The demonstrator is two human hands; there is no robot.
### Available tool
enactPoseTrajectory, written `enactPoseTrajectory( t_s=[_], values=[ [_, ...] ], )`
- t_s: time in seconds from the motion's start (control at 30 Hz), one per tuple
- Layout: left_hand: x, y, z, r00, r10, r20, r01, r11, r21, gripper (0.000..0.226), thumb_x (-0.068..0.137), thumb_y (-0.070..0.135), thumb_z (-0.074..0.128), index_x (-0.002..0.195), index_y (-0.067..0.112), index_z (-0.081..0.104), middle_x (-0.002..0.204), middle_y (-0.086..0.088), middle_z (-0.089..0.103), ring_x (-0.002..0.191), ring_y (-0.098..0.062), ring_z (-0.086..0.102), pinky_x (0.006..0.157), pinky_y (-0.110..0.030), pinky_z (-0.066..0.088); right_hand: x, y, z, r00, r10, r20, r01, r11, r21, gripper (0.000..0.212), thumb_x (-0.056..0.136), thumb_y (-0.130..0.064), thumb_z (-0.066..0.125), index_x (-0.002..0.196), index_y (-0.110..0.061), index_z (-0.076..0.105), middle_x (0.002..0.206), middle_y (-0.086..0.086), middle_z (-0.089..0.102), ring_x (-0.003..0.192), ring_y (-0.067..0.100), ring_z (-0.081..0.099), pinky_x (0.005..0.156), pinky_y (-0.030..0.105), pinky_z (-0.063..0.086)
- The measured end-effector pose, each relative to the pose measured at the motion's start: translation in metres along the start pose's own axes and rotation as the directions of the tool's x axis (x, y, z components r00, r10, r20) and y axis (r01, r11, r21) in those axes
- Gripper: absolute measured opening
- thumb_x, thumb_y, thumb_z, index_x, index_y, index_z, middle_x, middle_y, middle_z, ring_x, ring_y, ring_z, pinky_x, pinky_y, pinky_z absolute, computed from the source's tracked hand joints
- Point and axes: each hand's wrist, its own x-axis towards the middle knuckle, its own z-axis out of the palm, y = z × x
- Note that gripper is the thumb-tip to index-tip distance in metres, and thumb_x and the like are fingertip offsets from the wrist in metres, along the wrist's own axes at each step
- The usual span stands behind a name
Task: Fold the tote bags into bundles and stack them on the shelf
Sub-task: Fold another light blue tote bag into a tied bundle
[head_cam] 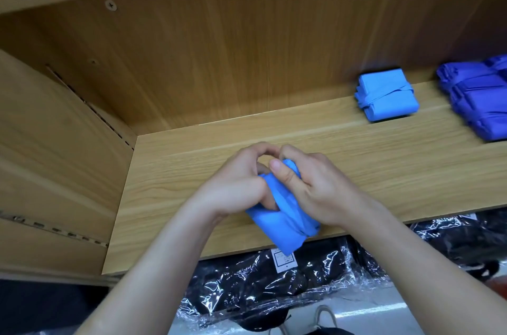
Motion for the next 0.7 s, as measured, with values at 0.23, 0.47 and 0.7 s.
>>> enactPoseTrajectory(
  t_s=[0.23,0.47,0.7],
  values=[
    [0.002,-0.009,0.002,0.973,0.196,0.125,-0.196,0.981,-0.012,0.085,0.064,0.007,0.082,0.135,0.032,0.041,0.12,0.002,0.061,0.111,-0.016,0.059,0.096,-0.043,0.05,0.013,-0.001,-0.009,0.99,0.14,-0.016,-0.14,0.989,-0.044,0.056,0.08,-0.078,0.032,0.074,-0.031,0.061,0.058,-0.007,0.057,0.056,0.009,0.049,0.057,0.032,0.041],
    [-0.002,-0.022,0.01,0.941,0.183,-0.285,-0.26,0.93,-0.261,0.071,0.074,-0.006,0.075,0.127,0.031,0.047,0.097,0.013,0.066,0.085,0.0,0.06,0.072,-0.015,0.049,-0.004,0.0,-0.029,0.896,0.435,0.089,-0.36,0.595,0.719,0.063,0.07,-0.052,0.067,0.127,-0.028,0.053,0.095,-0.01,0.073,0.089,0.005,0.067,0.082,0.027,0.05],
    [-0.003,-0.037,0.04,0.938,0.073,-0.338,-0.19,0.927,-0.325,0.072,0.07,0.008,0.085,0.12,0.027,0.037,0.109,0.017,0.056,0.094,0.007,0.057,0.076,-0.01,0.045,-0.024,-0.003,-0.006,0.837,0.513,-0.193,-0.262,0.683,0.682,0.059,0.074,-0.01,0.081,0.124,-0.03,0.056,0.092,0.015,0.071,0.081,0.016,0.066,0.08,0.035,0.053]
  ],
)
